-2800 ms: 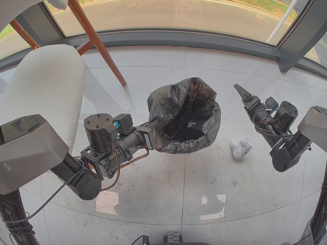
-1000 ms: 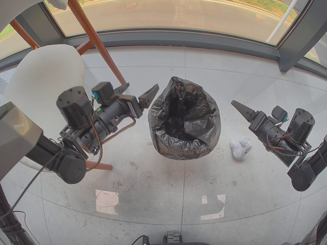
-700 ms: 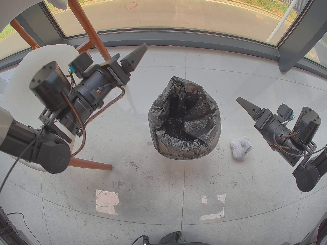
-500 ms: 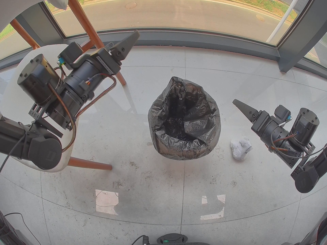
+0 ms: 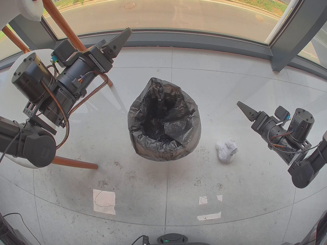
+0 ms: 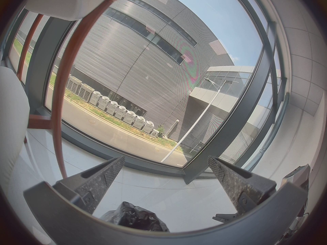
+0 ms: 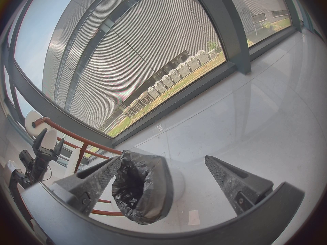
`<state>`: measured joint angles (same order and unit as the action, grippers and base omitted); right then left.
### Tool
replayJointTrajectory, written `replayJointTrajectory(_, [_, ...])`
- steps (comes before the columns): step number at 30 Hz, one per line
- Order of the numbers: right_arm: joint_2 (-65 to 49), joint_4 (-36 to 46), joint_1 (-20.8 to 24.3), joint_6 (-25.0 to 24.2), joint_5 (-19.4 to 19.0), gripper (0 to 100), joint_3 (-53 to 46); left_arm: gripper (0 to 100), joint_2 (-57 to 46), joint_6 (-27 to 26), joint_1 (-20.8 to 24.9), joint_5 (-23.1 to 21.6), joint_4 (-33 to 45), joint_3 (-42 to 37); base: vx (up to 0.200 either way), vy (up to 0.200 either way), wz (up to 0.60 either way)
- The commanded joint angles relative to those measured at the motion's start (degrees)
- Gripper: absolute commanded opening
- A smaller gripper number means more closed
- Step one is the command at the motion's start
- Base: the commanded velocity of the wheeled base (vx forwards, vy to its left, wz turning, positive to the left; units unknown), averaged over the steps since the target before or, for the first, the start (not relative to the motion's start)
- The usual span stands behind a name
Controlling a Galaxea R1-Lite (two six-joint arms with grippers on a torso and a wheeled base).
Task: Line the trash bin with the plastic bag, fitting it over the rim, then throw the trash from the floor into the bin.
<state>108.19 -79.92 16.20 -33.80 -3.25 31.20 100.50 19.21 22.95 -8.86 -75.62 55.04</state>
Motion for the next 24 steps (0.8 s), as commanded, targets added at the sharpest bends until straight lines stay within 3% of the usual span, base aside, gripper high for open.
replayJointTrajectory(1, [2.3, 1.2, -1.3, 0.1, 0.1, 100, 1.7, 100, 0.0, -0.1, 0.1, 0.2, -0.1, 0.3, 0.0, 0.0, 0.0])
replayJointTrajectory(10, [8.7, 4.6, -3.9, 0.2, 1.7, 100, 7.5, 100, 0.7, -7.4, 0.2, 0.6, -0.2, -0.7, 0.0, 0.0, 0.0])
replayJointTrajectory(15, [12.8, 8.0, -5.0, 3.0, 5.2, 100, 13.5, 100, 0.4, -7.3, 0.3, 0.7, 0.0, -1.0, 0.0, 0.0, 0.0])
replayJointTrajectory(20, [13.6, 9.3, -5.4, 3.3, 5.5, 100, 17.2, 100, 0.0, -4.9, 0.1, 0.6, 0.0, -0.3, 0.0, 0.0, 0.0])
replayJointTrajectory(24, [14.2, 14.9, -5.4, 3.7, 5.7, 100, 18.8, 100, -0.1, -1.9, 0.0, 0.0, 0.4, -0.1, 0.0, 0.0, 0.0])
